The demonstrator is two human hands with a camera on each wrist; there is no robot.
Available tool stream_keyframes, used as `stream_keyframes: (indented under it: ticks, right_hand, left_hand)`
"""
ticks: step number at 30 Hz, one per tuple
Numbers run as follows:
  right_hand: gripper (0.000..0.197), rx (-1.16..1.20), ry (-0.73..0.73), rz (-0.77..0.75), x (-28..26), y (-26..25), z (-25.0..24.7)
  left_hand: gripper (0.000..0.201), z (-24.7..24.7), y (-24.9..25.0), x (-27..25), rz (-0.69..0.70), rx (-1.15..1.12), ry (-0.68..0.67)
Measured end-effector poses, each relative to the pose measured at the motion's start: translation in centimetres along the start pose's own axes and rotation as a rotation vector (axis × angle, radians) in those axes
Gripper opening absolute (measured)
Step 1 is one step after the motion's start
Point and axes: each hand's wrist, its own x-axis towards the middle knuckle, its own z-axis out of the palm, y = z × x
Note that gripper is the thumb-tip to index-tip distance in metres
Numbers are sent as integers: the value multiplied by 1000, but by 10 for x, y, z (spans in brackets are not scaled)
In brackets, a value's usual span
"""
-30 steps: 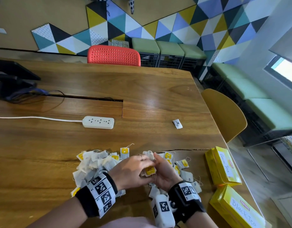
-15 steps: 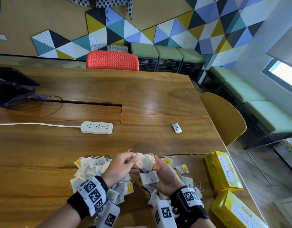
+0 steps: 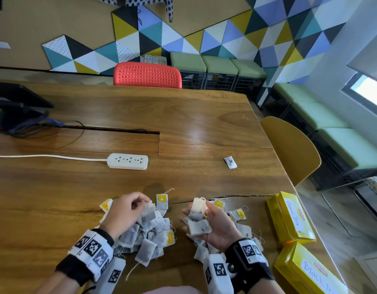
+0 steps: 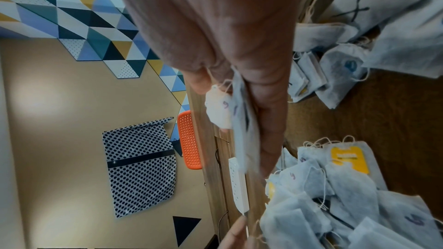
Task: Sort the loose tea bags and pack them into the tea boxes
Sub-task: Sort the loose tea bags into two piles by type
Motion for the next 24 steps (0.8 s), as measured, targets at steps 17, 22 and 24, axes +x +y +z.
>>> stream_keyframes:
  ticks: [17, 22, 24]
  right_hand:
    - [68, -164, -135, -2, 11, 15, 25]
    - [49, -176, -133, -33, 11, 18, 23]
    - [43, -216, -130, -46, 11, 17, 26]
  left_hand:
    - [24, 25, 43, -14, 371, 41, -300]
    - [8, 18, 38, -8, 225, -248, -55]
    - [10, 19, 34, -2, 144, -312, 1]
